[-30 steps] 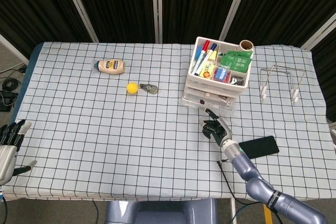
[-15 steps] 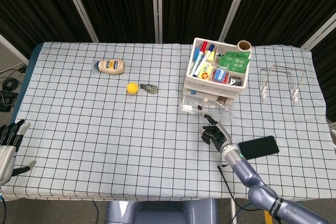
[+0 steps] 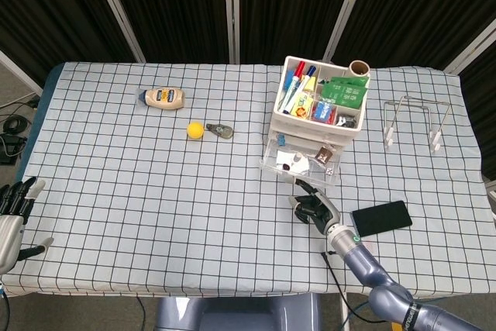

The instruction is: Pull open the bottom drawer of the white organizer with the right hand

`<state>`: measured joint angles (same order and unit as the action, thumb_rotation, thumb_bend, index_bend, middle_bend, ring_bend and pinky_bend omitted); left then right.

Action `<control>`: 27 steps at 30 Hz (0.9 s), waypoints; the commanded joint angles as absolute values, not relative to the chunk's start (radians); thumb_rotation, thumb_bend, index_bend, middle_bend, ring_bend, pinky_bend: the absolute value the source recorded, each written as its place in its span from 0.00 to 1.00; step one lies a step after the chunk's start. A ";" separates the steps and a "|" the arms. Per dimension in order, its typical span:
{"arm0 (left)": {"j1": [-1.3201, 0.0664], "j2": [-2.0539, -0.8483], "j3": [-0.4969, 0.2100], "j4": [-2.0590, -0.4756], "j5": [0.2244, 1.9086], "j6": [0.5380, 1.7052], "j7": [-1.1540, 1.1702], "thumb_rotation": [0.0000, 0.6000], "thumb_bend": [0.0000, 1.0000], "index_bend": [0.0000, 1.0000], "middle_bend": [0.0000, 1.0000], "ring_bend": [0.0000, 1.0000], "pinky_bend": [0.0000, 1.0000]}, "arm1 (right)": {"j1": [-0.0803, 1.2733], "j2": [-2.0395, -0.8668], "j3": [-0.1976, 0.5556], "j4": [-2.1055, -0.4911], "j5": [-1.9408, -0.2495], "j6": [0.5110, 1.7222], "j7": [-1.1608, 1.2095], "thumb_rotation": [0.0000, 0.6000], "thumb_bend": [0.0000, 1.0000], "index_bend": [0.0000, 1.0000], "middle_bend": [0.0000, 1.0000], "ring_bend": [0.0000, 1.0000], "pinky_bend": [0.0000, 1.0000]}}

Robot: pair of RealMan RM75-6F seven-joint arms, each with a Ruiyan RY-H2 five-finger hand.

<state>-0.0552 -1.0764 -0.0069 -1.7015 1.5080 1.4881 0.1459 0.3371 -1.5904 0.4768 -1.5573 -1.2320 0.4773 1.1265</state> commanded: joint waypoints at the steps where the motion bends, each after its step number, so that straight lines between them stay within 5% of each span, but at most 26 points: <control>1: -0.055 -1.076 -0.007 -1.702 1.508 1.488 0.146 1.00 0.01 0.00 0.00 0.00 0.00 | 0.335 -1.584 0.466 -1.566 -1.245 0.485 1.137 1.00 0.40 0.29 0.91 0.91 0.93; 17: -0.056 -1.076 -0.007 -1.704 1.507 1.485 0.148 1.00 0.01 0.00 0.00 0.00 0.00 | 0.323 -1.536 0.393 -1.634 -1.401 0.606 1.127 1.00 0.38 0.27 0.89 0.89 0.92; 27: -0.048 -1.076 -0.005 -1.707 1.519 1.504 0.150 1.00 0.02 0.00 0.00 0.00 0.00 | 0.311 -1.533 0.320 -1.670 -1.540 0.869 0.665 1.00 0.37 0.18 0.87 0.87 0.91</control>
